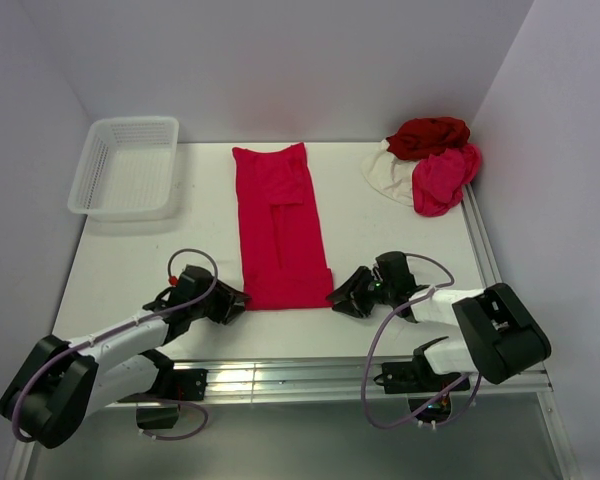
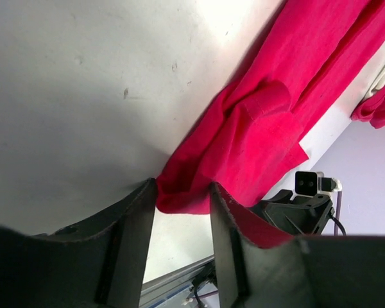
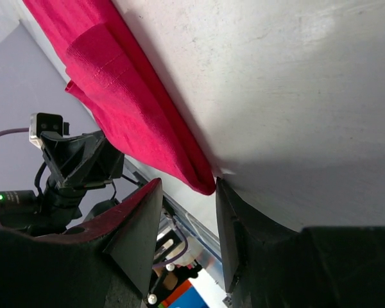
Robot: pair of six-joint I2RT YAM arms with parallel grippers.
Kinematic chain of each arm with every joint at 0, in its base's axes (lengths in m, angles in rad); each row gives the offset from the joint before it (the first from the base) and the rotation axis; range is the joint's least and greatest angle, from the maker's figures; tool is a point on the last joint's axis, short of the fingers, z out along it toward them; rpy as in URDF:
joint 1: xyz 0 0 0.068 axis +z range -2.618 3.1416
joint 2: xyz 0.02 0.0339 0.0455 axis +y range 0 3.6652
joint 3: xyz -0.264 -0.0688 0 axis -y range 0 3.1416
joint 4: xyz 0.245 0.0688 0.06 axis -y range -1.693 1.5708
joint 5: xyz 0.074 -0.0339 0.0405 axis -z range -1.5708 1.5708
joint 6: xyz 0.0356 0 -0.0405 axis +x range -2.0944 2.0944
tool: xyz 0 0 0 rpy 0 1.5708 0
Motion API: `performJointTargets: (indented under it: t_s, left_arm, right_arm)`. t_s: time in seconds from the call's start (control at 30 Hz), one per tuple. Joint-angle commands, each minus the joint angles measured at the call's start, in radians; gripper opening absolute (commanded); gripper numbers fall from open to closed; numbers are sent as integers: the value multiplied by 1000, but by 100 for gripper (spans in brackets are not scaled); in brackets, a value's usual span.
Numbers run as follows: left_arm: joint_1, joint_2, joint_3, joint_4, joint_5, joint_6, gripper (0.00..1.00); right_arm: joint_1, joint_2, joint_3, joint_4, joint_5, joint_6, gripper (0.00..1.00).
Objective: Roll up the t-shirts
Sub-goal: Roll the tshirt
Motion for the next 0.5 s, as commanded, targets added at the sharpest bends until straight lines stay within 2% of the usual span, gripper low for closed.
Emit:
performJointTargets:
  t_s: [0.0, 0.3, 0.4, 0.47]
  left_arm:
    - [15, 28, -2, -21, -37, 14, 44]
    - [24, 92, -19, 24, -41, -12, 36]
    - [26, 137, -7, 39, -45, -16, 23]
    - [27, 175, 3, 57, -43, -15, 19]
  right_arm:
    - [6, 38, -1, -58, 79, -10, 47]
    - [21, 96, 44, -96, 121, -2, 38]
    - [22, 108, 70, -136, 139, -8, 34]
    - [22, 119, 80, -138, 139, -13, 30]
